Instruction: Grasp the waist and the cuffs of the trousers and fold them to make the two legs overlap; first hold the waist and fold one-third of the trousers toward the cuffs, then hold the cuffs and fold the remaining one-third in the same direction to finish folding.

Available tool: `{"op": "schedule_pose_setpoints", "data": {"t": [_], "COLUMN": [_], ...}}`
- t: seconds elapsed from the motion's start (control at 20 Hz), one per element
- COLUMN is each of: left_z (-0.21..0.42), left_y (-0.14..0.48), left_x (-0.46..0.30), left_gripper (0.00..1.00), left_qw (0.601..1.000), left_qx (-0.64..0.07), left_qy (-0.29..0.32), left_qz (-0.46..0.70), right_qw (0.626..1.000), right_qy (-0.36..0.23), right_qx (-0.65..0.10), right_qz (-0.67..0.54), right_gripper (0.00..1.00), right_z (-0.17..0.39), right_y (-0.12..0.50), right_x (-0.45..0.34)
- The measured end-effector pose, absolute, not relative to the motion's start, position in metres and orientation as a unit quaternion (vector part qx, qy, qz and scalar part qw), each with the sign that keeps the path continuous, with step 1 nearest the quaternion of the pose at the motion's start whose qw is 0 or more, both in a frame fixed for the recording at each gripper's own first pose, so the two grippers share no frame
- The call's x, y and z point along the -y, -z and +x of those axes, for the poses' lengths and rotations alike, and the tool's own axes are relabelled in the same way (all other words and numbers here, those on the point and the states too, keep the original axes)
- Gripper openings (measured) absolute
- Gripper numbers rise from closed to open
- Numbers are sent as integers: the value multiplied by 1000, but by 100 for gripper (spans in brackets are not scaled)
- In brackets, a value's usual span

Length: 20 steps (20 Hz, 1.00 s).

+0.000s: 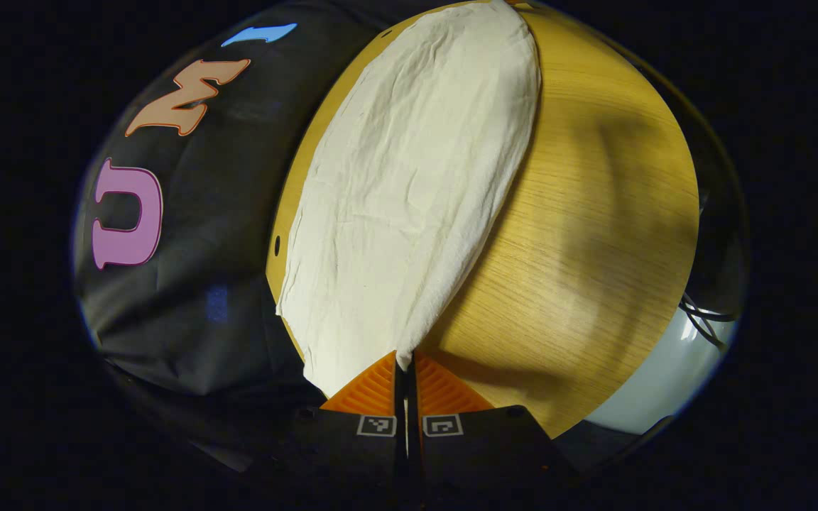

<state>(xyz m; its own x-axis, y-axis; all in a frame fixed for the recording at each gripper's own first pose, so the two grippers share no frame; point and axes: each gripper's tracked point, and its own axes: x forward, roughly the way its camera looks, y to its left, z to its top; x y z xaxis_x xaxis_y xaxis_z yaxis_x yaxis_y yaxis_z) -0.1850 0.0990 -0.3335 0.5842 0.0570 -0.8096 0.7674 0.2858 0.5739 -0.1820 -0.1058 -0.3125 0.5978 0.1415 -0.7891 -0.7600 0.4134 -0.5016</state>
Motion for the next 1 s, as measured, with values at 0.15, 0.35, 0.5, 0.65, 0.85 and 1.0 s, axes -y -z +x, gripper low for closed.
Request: {"op": "schedule_pose_setpoints", "data": {"t": [0.15,0.35,0.5,0.65,0.85,1.0], "left_z": [-170,-140,-104,-76,-34,-7], "left_y": [316,283,248,228,225,223], "left_x": [-101,-102,-98,-96,-93,-94], "left_gripper": [0,0,0,0,0,0], "left_qw": [713,723,733,737,757,767], "left_qx": [-378,-363,-343,-322,-308,-294], "left_qy": [229,193,159,148,151,153], "left_qz": [545,555,566,576,557,549], "right_qw": [787,806,830,841,857,863], "right_qy": [-280,-270,-257,-240,-194,-171], "right_qx": [-320,-288,-262,-248,-241,-236], "right_qz": [-447,-441,-421,-417,-413,-413], "right_gripper": [13,12,13,13,13,13], "right_z": [-165,-136,-103,-76,-40,-17], "right_y": [297,278,258,243,224,214], "right_x": [105,106,107,108,104,97]}}
